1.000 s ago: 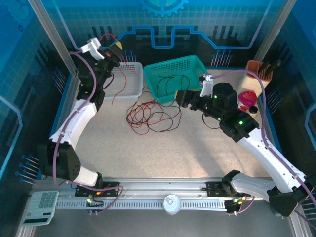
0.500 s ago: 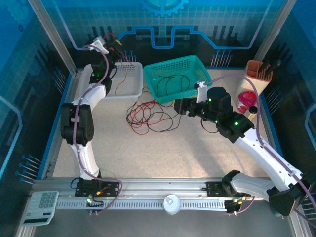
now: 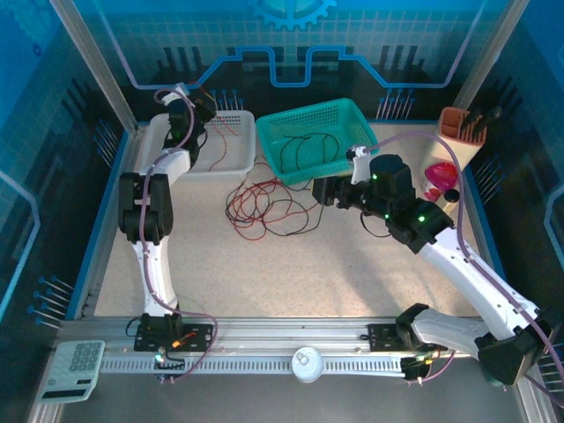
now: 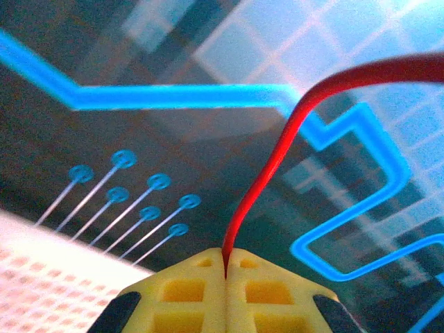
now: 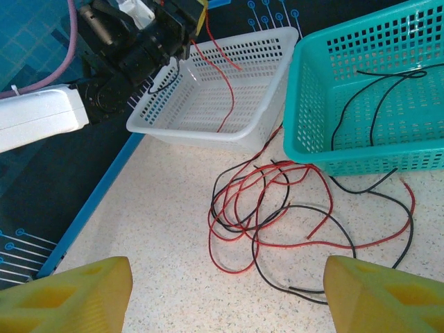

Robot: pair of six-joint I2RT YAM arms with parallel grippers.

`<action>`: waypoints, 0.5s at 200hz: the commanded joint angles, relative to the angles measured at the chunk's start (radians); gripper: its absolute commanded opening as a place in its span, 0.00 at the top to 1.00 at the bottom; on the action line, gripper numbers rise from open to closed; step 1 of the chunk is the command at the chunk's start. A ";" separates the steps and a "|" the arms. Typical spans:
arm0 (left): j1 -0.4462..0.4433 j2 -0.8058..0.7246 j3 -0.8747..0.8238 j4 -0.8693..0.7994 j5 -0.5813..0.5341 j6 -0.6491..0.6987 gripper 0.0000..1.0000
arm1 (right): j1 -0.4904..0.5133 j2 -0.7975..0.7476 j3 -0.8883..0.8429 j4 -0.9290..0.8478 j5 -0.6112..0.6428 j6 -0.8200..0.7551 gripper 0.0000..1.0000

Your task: Untangle the cables

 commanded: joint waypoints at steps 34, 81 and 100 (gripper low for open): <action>0.032 -0.049 -0.008 -0.340 -0.050 -0.036 0.95 | -0.009 0.012 0.004 0.023 -0.041 0.003 0.26; 0.055 -0.042 0.020 -0.502 -0.048 -0.109 0.82 | -0.008 0.005 0.010 0.027 -0.031 0.002 0.26; 0.060 -0.036 0.061 -0.572 -0.042 -0.103 0.65 | -0.009 0.006 0.016 0.022 -0.025 -0.004 0.26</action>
